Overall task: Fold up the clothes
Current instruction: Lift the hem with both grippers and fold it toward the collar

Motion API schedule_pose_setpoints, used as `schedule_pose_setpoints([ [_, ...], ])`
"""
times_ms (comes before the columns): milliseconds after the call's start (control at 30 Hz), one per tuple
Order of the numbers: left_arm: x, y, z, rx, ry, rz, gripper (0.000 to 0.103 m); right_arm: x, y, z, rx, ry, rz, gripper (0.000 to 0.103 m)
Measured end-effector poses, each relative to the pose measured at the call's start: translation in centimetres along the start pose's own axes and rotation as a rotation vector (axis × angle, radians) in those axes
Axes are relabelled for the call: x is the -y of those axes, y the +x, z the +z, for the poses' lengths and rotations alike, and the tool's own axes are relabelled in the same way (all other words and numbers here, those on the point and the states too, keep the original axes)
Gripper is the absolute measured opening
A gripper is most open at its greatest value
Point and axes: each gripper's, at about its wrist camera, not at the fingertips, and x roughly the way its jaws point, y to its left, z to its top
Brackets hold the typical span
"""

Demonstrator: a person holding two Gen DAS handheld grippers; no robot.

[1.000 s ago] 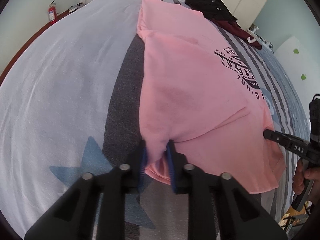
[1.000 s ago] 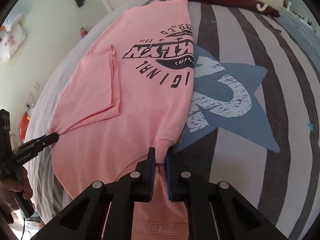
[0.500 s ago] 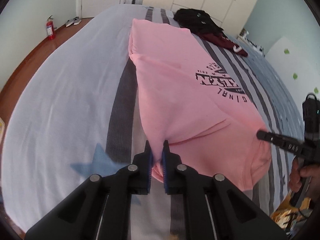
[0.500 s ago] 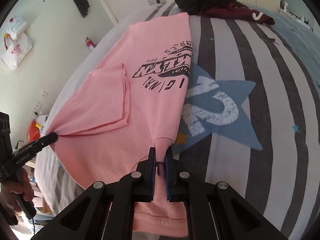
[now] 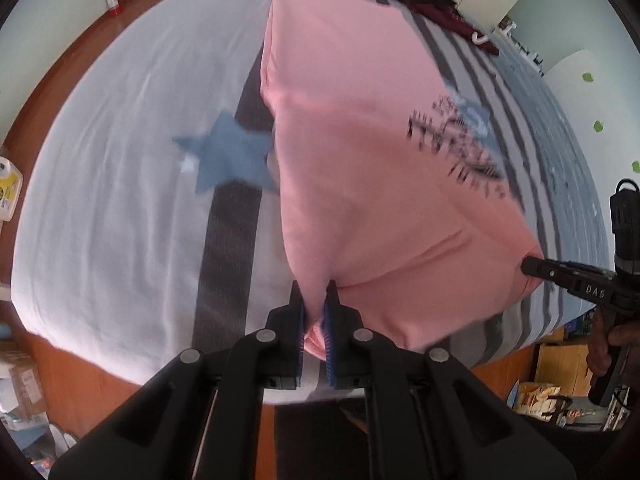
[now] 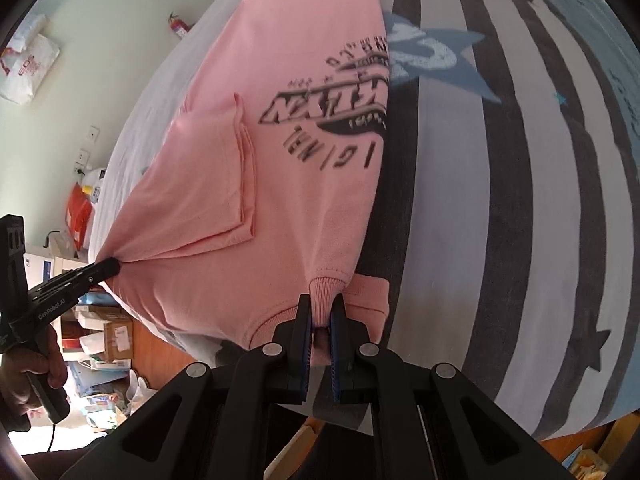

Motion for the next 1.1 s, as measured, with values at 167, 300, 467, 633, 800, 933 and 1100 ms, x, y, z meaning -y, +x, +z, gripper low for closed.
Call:
schedule_pose_setpoints([
  [167, -0.2, -2.4, 4.3, 0.09, 0.053, -0.029, 0.006, -1.0, -2.5, 4.1, 0.087, -0.019, -0.025, 0.007],
  [300, -0.3, -3.5, 9.5, 0.18, 0.117, -0.047, 0.006, -2.2, -4.4, 7.8, 0.175, -0.049, -0.049, 0.007],
  [467, -0.6, -1.7, 16.9, 0.277, 0.238, -0.039, 0.006, -1.7, -4.0, 14.9, 0.273, -0.062, -0.058, 0.007],
  [633, -0.4, 3.3, 26.1, 0.321, 0.286, -0.012, 0.006, 0.2, -1.2, 23.5, 0.331, -0.058, -0.045, 0.007],
  [800, -1.7, 8.0, 32.5, 0.289, 0.275, 0.021, 0.006, 2.4, 3.0, 32.7, 0.308, -0.042, -0.021, 0.007],
  [933, -2.6, 11.7, 35.5, 0.233, 0.266, 0.039, 0.006, 3.8, 6.4, 37.2, 0.269, -0.029, -0.006, 0.007],
  [1100, -3.4, 13.1, 36.5, 0.203, 0.216, 0.021, 0.006, 5.5, 8.6, 39.5, 0.234, -0.002, 0.011, 0.007],
])
